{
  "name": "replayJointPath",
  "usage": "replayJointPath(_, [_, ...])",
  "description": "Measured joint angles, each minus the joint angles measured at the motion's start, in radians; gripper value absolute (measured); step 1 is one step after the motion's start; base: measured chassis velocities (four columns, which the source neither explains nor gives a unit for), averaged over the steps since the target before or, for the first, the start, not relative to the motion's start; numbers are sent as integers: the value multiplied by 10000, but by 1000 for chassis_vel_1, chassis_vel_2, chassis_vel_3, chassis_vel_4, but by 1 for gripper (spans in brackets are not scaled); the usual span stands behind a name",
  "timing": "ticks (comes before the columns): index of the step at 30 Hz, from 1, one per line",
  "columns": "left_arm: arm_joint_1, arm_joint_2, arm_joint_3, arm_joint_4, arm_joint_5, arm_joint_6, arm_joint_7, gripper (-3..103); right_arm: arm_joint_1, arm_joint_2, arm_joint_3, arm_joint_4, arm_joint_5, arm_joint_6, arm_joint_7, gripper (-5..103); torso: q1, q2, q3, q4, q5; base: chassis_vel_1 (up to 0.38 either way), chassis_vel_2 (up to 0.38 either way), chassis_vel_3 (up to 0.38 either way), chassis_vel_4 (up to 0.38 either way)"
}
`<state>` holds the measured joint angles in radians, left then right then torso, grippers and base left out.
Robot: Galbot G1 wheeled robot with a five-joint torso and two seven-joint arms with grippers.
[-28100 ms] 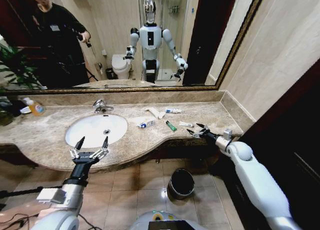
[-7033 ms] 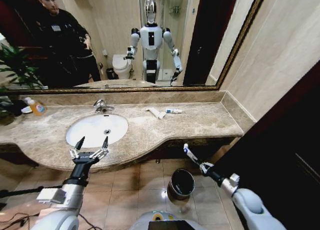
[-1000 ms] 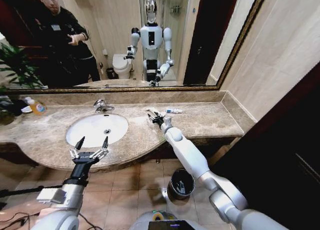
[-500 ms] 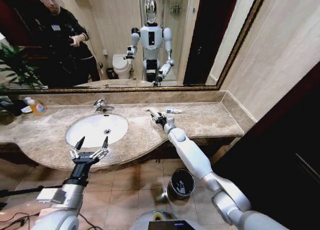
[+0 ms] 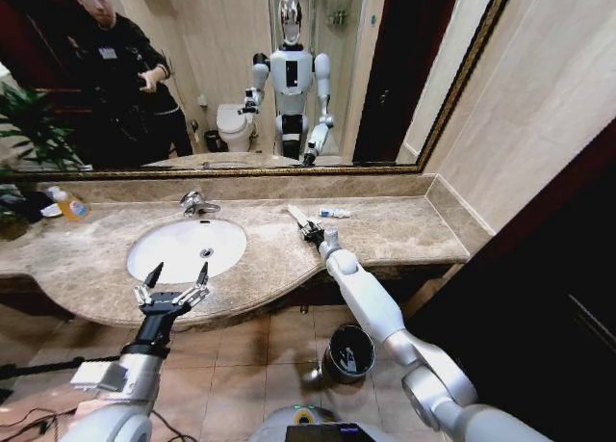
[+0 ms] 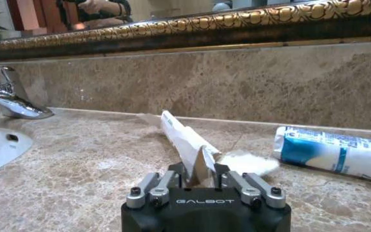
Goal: Pick up the trash from the sink and place it in the trash bin.
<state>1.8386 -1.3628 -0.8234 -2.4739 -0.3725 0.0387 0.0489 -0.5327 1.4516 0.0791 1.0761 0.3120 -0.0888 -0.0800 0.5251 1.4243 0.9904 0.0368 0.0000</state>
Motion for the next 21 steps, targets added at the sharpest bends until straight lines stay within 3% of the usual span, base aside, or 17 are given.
replayJointPath(10, [0, 0, 0, 0, 0, 0, 0, 100, -348, -338, -133, 961, 140, -9, 207, 3, 0, 0, 0, 0, 1, 0, 0, 0, 0])
replayJointPath(21, [0, 0, 0, 0, 0, 0, 0, 100, -1132, -1116, -45, 3171, 950, -364, 583, 0, 0, 0, 0, 0, 0, 0, 0, 0, 0])
